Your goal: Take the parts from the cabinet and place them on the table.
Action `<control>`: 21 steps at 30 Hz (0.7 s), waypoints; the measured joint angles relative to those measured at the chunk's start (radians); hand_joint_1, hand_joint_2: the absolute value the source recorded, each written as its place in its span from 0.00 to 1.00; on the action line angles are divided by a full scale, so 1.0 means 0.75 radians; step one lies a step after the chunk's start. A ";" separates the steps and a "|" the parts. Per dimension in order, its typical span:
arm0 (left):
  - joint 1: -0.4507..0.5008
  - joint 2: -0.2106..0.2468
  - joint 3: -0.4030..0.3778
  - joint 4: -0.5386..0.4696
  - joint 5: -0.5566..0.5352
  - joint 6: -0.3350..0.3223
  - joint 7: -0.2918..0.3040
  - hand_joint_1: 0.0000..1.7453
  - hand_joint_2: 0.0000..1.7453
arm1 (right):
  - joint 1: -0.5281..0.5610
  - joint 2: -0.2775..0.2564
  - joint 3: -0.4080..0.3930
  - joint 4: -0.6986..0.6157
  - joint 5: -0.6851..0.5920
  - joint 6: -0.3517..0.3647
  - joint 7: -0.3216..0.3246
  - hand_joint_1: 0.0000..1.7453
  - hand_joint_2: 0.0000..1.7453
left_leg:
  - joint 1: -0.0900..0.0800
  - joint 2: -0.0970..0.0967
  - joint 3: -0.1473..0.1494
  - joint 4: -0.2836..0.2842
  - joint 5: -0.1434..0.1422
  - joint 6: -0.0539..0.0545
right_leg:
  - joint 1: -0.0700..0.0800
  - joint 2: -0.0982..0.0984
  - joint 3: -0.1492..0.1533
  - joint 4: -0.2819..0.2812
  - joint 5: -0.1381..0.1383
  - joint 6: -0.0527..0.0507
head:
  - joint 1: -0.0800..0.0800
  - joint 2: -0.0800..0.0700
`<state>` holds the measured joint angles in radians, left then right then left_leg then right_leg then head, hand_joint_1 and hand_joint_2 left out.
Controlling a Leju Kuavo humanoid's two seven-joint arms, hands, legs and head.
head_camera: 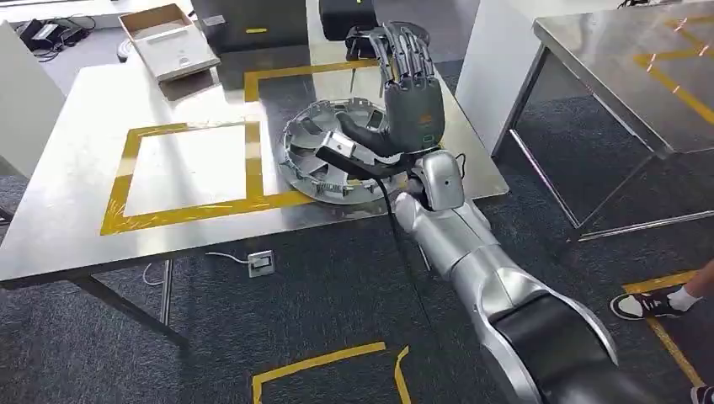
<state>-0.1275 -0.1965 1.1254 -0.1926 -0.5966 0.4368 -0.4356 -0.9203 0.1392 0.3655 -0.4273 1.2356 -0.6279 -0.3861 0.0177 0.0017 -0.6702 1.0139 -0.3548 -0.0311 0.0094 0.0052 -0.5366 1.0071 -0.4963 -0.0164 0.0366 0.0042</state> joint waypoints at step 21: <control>0.002 0.027 0.000 0.000 0.001 0.002 0.024 0.00 0.00 | 0.024 0.011 0.019 0.001 0.032 -0.025 -0.017 0.00 0.00 | -0.002 -0.001 0.068 0.043 -0.128 0.063 | -0.027 -0.007 -0.311 0.416 -0.116 0.063 | -0.001 0.000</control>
<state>-0.1257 -0.1759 1.1254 -0.1926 -0.5962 0.4379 -0.4177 -0.9023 0.1477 0.3800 -0.4269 1.2597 -0.6466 -0.3986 0.0166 0.0012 -0.6191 1.0462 -0.4510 0.0158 -0.0108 0.0000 -0.7701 1.3192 -0.5833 0.0309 0.0355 0.0042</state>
